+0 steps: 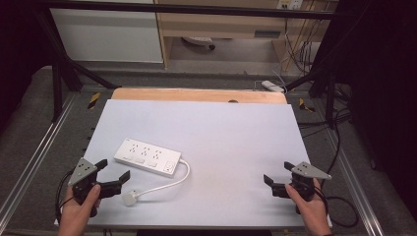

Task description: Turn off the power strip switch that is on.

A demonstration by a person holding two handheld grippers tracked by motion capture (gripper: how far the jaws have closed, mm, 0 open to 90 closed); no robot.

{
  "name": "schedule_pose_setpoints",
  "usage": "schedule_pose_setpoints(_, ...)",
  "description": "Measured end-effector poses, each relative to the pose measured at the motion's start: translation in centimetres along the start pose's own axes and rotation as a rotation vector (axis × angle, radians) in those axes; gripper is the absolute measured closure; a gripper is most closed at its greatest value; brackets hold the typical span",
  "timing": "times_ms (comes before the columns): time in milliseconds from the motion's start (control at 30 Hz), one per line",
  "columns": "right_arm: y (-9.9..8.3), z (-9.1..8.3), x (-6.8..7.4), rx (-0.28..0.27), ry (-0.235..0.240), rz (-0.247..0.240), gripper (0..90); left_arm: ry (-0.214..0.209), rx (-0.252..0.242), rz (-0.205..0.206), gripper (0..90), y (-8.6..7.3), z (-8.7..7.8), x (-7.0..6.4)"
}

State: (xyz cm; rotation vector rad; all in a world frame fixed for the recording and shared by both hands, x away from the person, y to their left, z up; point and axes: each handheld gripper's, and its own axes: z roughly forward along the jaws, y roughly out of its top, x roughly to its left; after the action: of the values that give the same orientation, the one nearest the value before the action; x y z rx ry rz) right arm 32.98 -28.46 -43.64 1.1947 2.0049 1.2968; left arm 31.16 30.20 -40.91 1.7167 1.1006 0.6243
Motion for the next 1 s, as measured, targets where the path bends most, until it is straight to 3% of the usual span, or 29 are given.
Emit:
schedule_pose_setpoints(200,0.1,-0.1,-0.1,-0.019,-0.003,0.004,4.7,0.005,-0.014,-0.003,6.2,0.2,-0.2,-0.2)
schedule_pose_setpoints(567,0.6,-0.4,0.4,-0.068,-0.001,-0.019,4.8,0.012,-0.034,0.025,5.6,0.8,-0.7,-1.1)
schedule_pose_setpoints(900,0.6,-0.2,0.5,-0.064,-0.001,-0.026,3.7,0.010,-0.045,0.055,5.7,1.3,-1.0,-1.4)
schedule_pose_setpoints(1000,0.7,-0.2,0.5,-0.064,-0.001,-0.028,3.4,0.001,-0.057,0.047,5.8,1.5,-1.1,-1.6)
